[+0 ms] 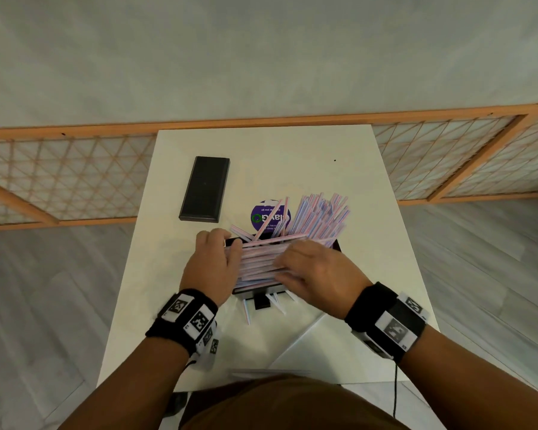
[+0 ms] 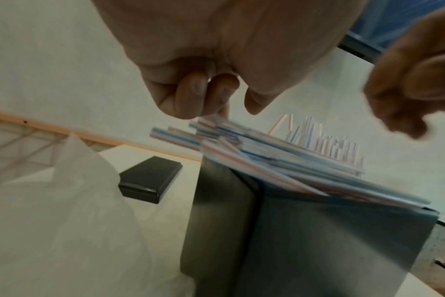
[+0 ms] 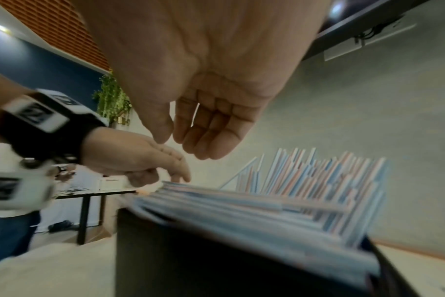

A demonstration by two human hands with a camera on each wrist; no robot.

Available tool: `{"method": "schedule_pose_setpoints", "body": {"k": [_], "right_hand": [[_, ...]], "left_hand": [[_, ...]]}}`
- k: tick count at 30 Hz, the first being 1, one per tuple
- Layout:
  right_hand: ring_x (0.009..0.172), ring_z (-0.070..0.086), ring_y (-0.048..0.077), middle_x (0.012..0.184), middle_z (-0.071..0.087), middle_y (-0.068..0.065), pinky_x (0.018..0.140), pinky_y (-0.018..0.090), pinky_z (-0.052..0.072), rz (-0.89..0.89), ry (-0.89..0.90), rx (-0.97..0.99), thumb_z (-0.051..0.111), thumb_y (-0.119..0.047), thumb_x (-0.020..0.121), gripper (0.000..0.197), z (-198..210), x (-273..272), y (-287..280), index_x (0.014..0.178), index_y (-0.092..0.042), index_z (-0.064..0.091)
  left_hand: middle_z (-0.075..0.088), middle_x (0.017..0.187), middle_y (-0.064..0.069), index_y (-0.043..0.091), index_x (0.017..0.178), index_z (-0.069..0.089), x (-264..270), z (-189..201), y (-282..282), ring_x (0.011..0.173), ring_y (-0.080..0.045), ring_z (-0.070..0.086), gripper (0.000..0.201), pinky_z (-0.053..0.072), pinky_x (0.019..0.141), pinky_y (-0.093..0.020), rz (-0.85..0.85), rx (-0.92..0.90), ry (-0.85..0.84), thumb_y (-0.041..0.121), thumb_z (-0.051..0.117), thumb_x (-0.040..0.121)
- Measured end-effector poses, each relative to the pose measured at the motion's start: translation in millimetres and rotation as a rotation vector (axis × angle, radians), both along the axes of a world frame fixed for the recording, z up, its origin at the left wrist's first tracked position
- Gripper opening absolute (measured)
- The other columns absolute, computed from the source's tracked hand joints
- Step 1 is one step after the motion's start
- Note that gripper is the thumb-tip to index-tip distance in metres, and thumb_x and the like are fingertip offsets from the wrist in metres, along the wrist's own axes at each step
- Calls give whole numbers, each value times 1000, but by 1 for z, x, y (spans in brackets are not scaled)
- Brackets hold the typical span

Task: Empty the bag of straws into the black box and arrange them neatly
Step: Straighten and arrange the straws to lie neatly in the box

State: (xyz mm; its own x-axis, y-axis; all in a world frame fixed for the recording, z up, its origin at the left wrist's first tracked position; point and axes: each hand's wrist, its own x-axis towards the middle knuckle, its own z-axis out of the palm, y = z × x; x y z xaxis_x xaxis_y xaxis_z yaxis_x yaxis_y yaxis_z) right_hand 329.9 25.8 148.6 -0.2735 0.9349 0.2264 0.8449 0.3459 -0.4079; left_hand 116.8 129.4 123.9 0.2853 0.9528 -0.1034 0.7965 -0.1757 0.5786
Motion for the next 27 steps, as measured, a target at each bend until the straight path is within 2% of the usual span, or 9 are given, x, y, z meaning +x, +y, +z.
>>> {"method": "schedule_pose_setpoints", "body": {"k": [3,5,8,10,12,15,20,24,27], "right_hand": [[97,63,19,110,65,-4,76,33,53,92,-76,-183,54,-37,101,24,-18,-7,-33,116,-24,67],[104,63,24,121,61,0,81,39,56,131,-159,-427,50,-37,102,31,-44,-12,-49,126,-23,62],[113,59,32,136,48,8,88,48,54,170,-314,-690,47,-33,103,38,-88,-16,-66,138,-18,50],[115,57,36,142,40,12,91,50,53,174,-356,-751,49,-32,102,45,-111,-17,-73,143,-14,44],[116,54,37,144,37,14,92,51,53,170,-361,-767,52,-43,100,57,-127,-21,-78,147,-12,38],[107,56,35,133,45,15,84,48,55,210,-379,-701,54,-63,92,72,-144,-34,-81,142,-11,43],[89,61,32,114,56,13,65,40,51,248,-412,-575,55,-27,89,38,-165,-58,-93,123,-12,53],[73,62,25,96,62,8,52,36,51,240,-421,-521,71,-40,82,33,-183,-68,-99,101,-15,58],[74,61,28,95,61,10,52,38,51,216,-438,-509,66,-22,82,20,-182,-67,-99,99,-13,60]], "left_hand": [[50,125,1,25,123,54,-10,8,3,93,-22,64,33,56,83,-40,16,35,10,50,48,101],[53,121,3,24,120,57,-15,18,0,91,-15,60,29,54,80,-35,-13,93,-32,44,51,101],[56,104,10,25,111,60,-25,31,-17,89,-2,53,12,44,73,-17,-193,146,-99,31,55,102],[55,93,17,29,102,61,-30,32,-36,87,0,53,3,39,70,-13,-359,101,-99,28,58,101],[54,88,18,32,96,60,-35,24,-57,82,1,51,6,37,68,-12,-486,25,-57,30,57,101],[56,90,18,36,96,59,-44,-1,-80,83,-3,53,10,43,70,-18,-534,-73,21,39,51,101],[57,91,22,41,97,58,-59,-29,-93,84,2,54,6,37,70,-12,-454,-183,53,41,53,101],[60,92,20,37,100,63,-64,-34,-93,83,4,55,6,37,69,-10,-393,-181,55,37,57,99],[61,92,18,35,102,65,-63,-35,-95,85,2,56,8,38,69,-11,-374,-200,59,37,58,99]]}}
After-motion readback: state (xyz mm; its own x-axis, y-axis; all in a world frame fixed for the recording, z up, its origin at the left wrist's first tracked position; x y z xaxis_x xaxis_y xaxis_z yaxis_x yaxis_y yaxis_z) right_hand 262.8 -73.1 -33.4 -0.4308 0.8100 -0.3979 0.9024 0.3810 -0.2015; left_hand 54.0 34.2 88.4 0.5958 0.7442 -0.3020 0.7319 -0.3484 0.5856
